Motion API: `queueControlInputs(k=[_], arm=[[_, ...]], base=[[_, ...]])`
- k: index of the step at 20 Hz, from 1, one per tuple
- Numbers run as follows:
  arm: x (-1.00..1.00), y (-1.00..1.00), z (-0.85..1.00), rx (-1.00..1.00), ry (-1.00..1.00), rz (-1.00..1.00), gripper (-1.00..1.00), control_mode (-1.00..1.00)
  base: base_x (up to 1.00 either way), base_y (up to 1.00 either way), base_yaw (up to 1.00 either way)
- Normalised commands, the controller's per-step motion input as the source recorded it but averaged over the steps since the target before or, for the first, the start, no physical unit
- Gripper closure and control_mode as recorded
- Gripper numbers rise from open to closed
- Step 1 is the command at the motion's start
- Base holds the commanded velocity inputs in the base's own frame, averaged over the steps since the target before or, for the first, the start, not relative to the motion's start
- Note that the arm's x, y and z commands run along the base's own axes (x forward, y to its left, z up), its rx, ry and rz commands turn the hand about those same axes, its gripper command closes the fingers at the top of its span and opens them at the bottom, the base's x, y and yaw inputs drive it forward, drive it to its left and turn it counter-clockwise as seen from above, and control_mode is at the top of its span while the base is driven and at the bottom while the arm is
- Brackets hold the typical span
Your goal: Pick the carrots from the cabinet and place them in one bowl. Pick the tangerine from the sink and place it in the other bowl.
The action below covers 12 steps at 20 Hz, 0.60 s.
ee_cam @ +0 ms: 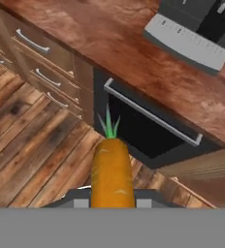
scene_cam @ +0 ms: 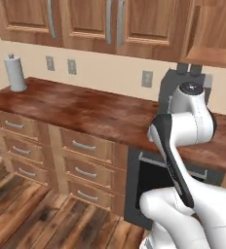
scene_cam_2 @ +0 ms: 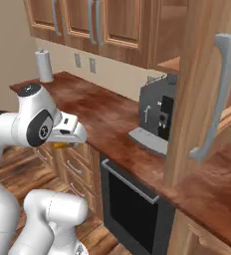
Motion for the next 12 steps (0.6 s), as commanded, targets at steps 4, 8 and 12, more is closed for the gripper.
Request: queueControlInputs(k=[4,8,12], arm=[[0.0,0.0,0.0,0.0,0.0,0.0,1.0,1.0],[0.0,0.0,0.0,0.0,0.0,0.0,1.0,1.0],[0.0,0.0,0.0,0.0,0.0,0.0,1.0,1.0]], base=[[-0.03,0.0,0.86],[0.0,0.0,0.87],[-0.01,0.0,0.91]])
